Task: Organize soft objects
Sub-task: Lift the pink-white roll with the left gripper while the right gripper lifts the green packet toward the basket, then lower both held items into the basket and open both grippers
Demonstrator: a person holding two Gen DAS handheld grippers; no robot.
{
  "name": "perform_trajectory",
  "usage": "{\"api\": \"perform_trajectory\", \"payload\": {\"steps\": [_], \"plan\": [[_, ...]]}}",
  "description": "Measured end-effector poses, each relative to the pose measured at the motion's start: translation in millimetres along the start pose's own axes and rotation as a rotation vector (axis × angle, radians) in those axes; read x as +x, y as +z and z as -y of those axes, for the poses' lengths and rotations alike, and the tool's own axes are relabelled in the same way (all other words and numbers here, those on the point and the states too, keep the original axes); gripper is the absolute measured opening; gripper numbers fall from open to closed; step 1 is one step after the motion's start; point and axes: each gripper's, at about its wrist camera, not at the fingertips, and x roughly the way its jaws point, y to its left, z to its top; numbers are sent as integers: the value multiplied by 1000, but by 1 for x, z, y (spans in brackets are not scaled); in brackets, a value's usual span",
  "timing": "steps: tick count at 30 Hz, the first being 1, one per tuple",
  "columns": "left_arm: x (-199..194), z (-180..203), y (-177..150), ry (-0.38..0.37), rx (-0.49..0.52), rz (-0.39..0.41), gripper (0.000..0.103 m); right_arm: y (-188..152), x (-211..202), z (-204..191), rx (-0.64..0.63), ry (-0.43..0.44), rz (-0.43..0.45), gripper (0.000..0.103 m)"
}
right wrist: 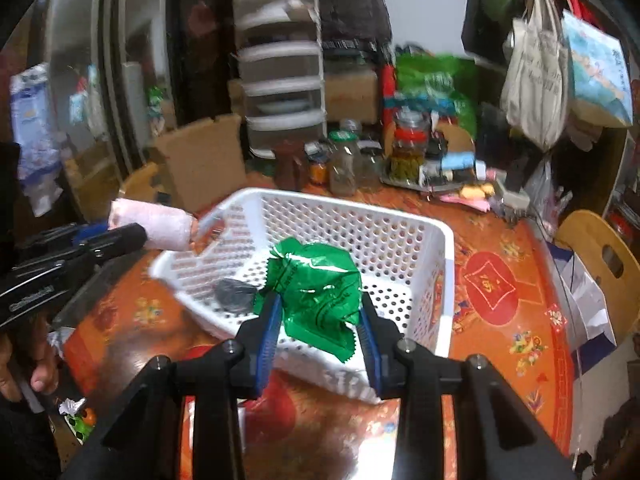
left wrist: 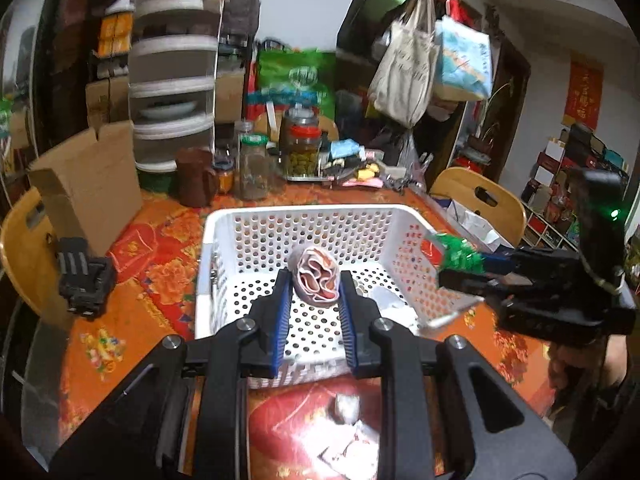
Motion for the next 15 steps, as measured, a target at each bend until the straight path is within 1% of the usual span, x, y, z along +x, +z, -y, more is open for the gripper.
{"api": "perform_trajectory", "payload": {"steps": [1, 3, 4, 6, 8, 10, 12, 15], "plan": [[15, -2, 5, -2, -8, -28, 21, 4, 12, 3, 3, -3, -25, 36], [40, -2, 10, 7, -16, -74, 21, 10, 41, 12, 13, -35, -90, 36], [56, -3, 13, 9, -20, -112, 21, 12, 55, 16, 13, -54, -120, 36], [79, -5, 13, 5, -41, -161, 21, 10, 75, 24, 20, -81, -170, 36], [101, -6, 11, 23, -47, -205, 21, 8, 93, 32, 35, -90, -219, 37], [117, -5, 5, 47, -41, -236, 21, 5, 101, 37, 48, -94, -241, 37], [128, -7, 1, 55, -39, -259, 21, 3, 106, 41, 50, -102, -255, 37], [137, -7, -6, 65, -36, -274, 21, 5, 109, 43, 47, -108, -254, 39]]}}
